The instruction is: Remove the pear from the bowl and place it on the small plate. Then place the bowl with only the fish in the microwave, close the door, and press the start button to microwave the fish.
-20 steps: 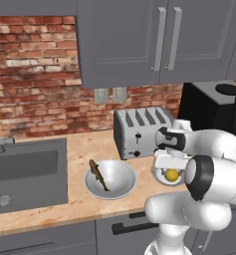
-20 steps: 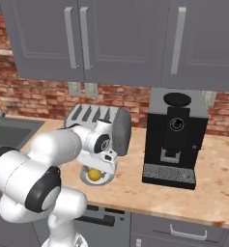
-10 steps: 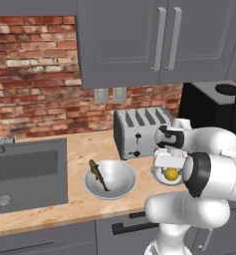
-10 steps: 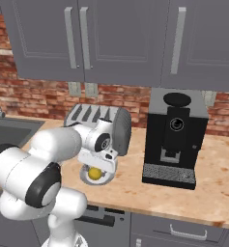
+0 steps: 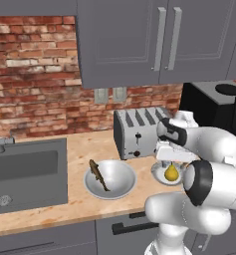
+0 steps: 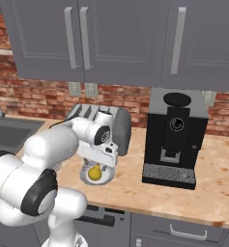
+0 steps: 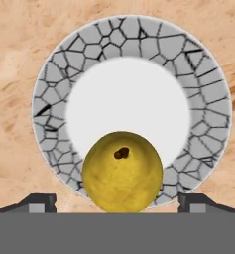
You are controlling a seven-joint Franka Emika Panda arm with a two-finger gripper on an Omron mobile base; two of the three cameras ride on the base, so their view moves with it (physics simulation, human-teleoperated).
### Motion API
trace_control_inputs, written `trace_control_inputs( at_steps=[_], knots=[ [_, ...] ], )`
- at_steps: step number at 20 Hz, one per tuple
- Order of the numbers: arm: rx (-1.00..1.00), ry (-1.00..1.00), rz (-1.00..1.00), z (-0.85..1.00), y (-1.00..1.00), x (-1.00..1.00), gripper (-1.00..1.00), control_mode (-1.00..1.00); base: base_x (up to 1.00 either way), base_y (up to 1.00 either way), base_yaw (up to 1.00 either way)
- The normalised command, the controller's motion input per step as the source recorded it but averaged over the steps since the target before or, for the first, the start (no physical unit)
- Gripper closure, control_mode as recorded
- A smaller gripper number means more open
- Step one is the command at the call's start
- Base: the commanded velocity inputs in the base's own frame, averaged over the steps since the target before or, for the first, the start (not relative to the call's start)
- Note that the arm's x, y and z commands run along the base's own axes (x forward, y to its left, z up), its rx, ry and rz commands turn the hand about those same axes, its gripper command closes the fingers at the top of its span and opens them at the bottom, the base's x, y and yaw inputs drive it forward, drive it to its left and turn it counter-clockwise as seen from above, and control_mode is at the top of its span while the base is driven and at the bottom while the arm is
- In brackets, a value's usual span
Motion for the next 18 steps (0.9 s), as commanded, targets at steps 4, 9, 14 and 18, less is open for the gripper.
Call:
trace_control_inputs(
  at_steps=[4, 9, 14, 18],
  knots=[
    [0.0, -0.09, 0.0, 0.53, 0.07, -0.27, -1.0, -1.0, 0.0, 0.0, 0.0],
    [0.0, -0.02, 0.0, 0.12, 0.71, -0.28, -1.0, -1.0, 0.0, 0.0, 0.0],
    [0.0, -0.02, 0.0, 0.0, 0.91, -0.23, -1.0, -1.0, 0.0, 0.0, 0.0],
    [0.0, -0.07, 0.0, 0.03, 0.74, -0.11, -1.0, -1.0, 0.0, 0.0, 0.0]
  ],
)
